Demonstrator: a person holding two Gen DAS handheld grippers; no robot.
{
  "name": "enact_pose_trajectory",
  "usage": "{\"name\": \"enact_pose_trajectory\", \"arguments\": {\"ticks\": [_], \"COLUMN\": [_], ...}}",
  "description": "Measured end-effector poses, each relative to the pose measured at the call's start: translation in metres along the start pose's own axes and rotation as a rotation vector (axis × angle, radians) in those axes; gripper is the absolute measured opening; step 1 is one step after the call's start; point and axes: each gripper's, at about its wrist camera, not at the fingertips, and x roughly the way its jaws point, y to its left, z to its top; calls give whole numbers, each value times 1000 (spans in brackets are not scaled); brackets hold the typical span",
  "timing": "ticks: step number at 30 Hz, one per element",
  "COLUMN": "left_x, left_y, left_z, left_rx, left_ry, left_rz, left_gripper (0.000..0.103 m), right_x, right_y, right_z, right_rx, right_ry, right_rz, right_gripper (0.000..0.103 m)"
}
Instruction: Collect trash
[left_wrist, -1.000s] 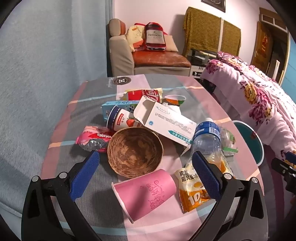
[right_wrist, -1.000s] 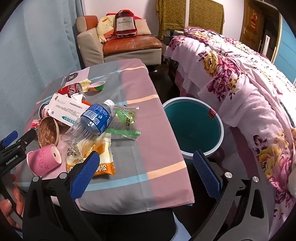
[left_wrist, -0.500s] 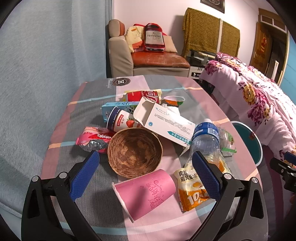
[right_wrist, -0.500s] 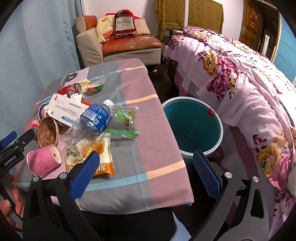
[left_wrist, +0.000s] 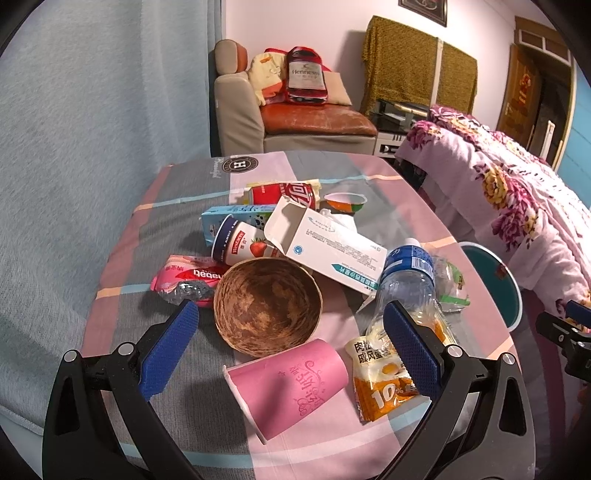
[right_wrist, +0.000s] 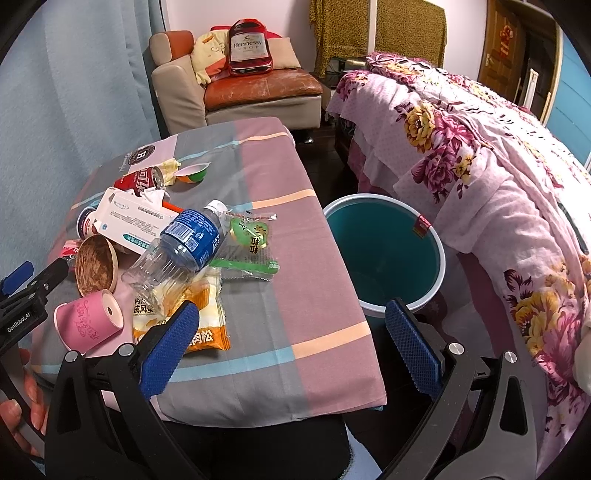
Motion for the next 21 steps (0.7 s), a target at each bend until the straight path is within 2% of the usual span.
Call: {"name": "enact_pose_trajectory", "arguments": {"ticks": [21], "left_x": [-4], "left_y": [-5], "left_z": [4], "left_rx": [2], "left_ry": [-1], "left_rz": [-4], "left_gripper": [100], "right_x": [2], "right_y": [5], "right_z": [5], "right_rx": [-5], "right_ry": [11], "right_rz": [-4], "right_gripper": [97]}}
